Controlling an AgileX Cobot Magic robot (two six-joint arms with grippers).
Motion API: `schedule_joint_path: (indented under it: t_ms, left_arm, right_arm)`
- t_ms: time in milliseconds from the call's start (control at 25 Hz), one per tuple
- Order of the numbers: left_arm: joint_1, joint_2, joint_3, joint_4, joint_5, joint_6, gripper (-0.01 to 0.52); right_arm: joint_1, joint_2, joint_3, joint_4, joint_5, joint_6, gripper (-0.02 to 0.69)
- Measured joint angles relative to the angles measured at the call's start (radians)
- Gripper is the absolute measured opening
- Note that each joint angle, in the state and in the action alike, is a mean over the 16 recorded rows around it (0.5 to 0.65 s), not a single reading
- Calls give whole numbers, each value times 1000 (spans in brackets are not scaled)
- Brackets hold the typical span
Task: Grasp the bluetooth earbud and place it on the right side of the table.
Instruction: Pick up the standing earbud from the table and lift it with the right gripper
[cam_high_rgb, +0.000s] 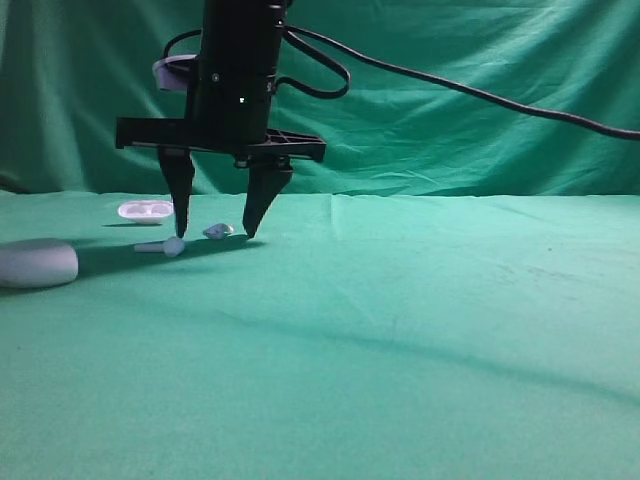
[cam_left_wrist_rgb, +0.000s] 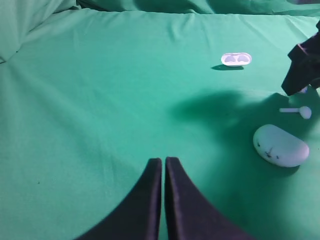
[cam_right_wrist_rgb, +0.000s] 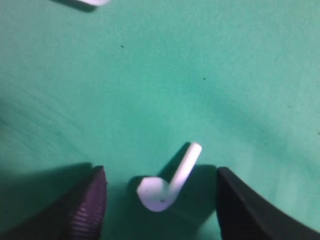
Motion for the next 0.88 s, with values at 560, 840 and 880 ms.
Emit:
schedule_joint_path:
  t_ms: [560,840,880]
  left_arm:
    - [0,0,0,0,0,0,0]
    - [0,0,0,0,0,0,0]
    - [0,0,0,0,0,0,0]
  right_arm:
    - [0,10,-3,-38,11,1,201]
    - [0,10,-22,-49,32,1,138]
    - [0,10,-29,-50,37,1,134]
